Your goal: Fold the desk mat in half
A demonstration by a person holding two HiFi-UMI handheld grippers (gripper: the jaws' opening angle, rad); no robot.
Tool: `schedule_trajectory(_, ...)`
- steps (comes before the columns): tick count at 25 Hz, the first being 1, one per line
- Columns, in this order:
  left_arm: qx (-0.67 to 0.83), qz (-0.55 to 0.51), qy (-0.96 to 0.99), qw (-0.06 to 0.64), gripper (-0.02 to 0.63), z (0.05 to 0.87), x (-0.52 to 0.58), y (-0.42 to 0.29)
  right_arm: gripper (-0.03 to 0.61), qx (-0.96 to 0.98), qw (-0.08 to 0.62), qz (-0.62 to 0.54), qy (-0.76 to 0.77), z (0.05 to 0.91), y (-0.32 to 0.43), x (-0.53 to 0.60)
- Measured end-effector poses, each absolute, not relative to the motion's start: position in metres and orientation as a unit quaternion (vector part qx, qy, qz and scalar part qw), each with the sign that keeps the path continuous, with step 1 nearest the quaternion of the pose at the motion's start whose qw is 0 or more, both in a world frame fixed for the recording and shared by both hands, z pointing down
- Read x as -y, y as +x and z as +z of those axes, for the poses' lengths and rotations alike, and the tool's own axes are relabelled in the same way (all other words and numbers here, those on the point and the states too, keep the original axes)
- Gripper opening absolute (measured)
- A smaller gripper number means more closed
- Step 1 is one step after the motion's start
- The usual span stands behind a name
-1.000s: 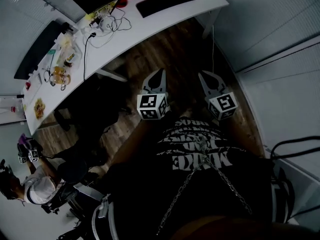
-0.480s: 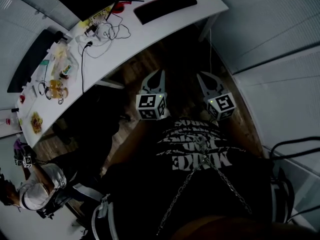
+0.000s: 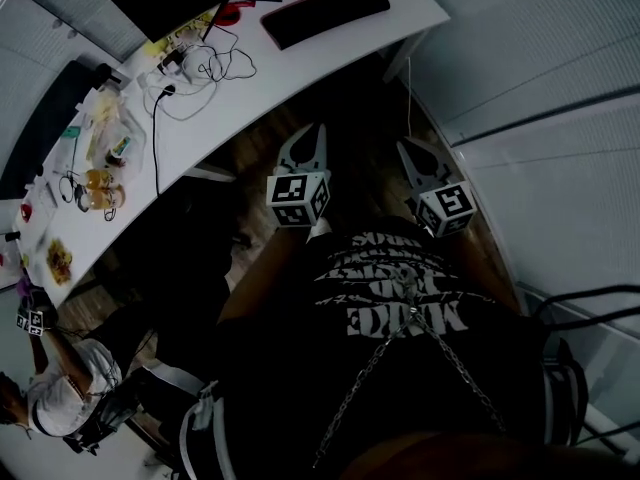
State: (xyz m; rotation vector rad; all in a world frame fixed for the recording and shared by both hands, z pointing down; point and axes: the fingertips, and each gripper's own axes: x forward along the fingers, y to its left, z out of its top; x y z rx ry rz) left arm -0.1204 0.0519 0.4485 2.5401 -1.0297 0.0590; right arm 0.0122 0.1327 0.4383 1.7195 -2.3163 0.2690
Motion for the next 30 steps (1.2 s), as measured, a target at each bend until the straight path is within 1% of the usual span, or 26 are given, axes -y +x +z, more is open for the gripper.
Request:
schedule_trajectory(4, 0.377, 0.014, 0.903, 0.203, 0.006, 0.443, -0.042, -0.131, -0.002, 0.796, 0.116, 0.105, 0.585, 0.426, 0.005, -0.122)
schedule_trajectory(14, 0.412, 0.027, 0.888, 0.205, 0.006, 0.448, -0.024, -0.148, -0.001, 0.825, 0.111, 0.097, 0.546, 0.432, -0.012, -0.081)
schedule_trajectory(30, 0.464, 0.076, 0.853, 0.228, 0.006, 0.491, 0.025, -0.112, -0.002, 0.853, 0.108, 0.143, 0.490, 0.476, 0.029, 0.001)
